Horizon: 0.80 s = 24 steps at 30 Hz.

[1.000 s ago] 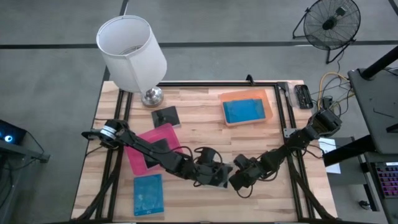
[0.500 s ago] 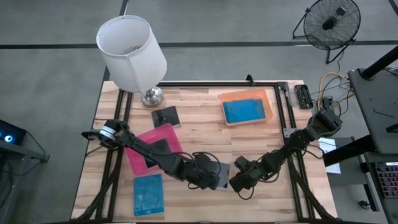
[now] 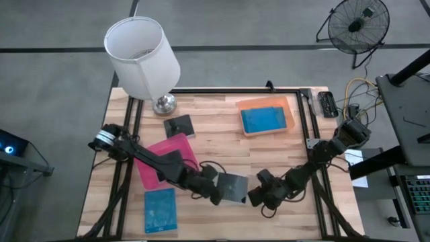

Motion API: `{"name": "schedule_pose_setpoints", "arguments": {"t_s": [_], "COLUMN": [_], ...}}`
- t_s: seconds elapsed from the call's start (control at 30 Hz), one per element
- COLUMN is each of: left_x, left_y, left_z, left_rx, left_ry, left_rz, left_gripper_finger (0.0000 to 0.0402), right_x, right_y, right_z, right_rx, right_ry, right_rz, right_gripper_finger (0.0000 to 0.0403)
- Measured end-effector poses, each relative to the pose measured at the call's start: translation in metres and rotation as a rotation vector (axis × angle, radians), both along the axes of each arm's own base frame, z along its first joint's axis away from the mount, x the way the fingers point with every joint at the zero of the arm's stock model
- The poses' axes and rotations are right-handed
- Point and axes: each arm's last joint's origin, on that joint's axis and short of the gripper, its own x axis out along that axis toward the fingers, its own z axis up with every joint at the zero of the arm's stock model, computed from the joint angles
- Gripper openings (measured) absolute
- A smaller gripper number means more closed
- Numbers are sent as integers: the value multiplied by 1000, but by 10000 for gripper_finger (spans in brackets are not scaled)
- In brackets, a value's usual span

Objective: Pick & place jewel cases by type
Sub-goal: Put the bottom black CD case into the pink bin

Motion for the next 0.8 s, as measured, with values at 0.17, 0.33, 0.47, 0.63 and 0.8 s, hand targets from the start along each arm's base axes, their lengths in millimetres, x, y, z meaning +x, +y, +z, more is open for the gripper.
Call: {"name": "schedule_pose_setpoints", "arguments": {"t_s": [0.17,0.33,0.47,0.63,0.8], "left_x": [-24,-52,-61,-62,-60], "left_y": [11,23,27,28,28], "left_z": [-3,-18,-24,-33,-43], "left_rx": [-87,-152,-181,-195,-210], "left_ry": [-168,-201,-237,-220,-195], "left_rz": [7,48,56,74,98], "left_gripper_finger": [236,236,236,236,236], "right_x": [-5,-9,-14,-18,-16], "right_y": [8,19,24,23,23], "right_z": [1,4,6,3,4], "right_rx": [15,41,27,74,74], "right_ry": [-23,-104,-158,-145,-150], "right_rz": [-27,-96,-168,-281,-285], "right_gripper_finger": [65,129,169,193,197]}}
